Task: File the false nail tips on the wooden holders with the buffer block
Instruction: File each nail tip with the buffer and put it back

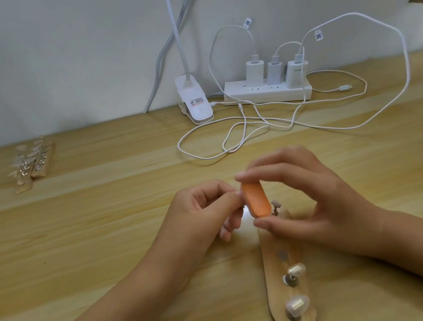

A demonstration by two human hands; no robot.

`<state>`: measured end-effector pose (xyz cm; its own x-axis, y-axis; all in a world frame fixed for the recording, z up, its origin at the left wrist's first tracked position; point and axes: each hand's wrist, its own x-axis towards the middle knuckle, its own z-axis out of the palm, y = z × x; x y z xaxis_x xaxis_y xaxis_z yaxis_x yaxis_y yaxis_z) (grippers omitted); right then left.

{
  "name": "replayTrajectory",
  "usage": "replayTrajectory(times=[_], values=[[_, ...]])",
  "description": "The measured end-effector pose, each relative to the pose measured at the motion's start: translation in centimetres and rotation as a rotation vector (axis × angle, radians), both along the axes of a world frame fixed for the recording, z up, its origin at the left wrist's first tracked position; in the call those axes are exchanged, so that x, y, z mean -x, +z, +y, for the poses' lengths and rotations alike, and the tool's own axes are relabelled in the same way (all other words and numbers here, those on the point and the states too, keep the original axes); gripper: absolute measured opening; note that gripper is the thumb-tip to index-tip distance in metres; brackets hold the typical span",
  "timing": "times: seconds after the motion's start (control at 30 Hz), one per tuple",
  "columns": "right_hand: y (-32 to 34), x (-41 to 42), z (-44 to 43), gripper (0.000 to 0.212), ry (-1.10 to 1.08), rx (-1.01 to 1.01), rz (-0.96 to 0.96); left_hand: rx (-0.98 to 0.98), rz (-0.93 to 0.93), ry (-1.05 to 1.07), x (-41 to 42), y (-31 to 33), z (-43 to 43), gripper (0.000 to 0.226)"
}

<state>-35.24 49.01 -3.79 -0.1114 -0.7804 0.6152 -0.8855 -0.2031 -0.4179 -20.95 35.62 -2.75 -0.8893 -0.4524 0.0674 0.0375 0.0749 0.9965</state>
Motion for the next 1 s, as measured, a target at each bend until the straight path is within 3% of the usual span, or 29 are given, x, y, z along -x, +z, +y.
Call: replayTrajectory(times=[0.13,0.27,0.37,0.47,0.6,0.7,0.83,0.93,1.0], values=[[-0.01,0.16,-0.16,0.044,-0.050,0.021,-0.104,-0.021,0.003,0.022,0.02,0.02,-0.11,0.026],[-0.23,0.15,-0.27,0.045,-0.035,0.023,-0.048,-0.032,0.023,0.035,0.04,-0.15,-0.17,0.024],[-0.11,0.23,-0.51,0.044,-0.072,0.033,-0.156,-0.034,0.024,0.035,0.12,-0.30,-0.19,0.016],[-0.32,-0.06,-0.45,0.045,-0.027,0.024,-0.062,-0.012,0.014,0.034,0.20,-0.24,-0.10,0.018],[-0.14,0.12,-0.55,0.045,-0.079,0.043,-0.143,0.000,-0.012,0.034,0.18,-0.30,-0.10,0.018],[-0.31,-0.11,-0.42,0.045,-0.031,0.021,-0.053,0.011,-0.007,0.035,0.20,-0.26,-0.05,0.018],[-0.11,0.07,-0.61,0.045,-0.080,0.036,-0.115,-0.008,-0.003,0.046,0.15,-0.37,-0.09,0.017],[-0.38,-0.18,-0.51,0.045,-0.042,0.036,0.001,0.013,-0.006,0.039,0.15,-0.33,-0.03,0.017],[-0.36,-0.05,-0.61,0.045,-0.065,0.043,-0.044,0.007,-0.013,0.043,0.16,-0.30,-0.06,0.018]])
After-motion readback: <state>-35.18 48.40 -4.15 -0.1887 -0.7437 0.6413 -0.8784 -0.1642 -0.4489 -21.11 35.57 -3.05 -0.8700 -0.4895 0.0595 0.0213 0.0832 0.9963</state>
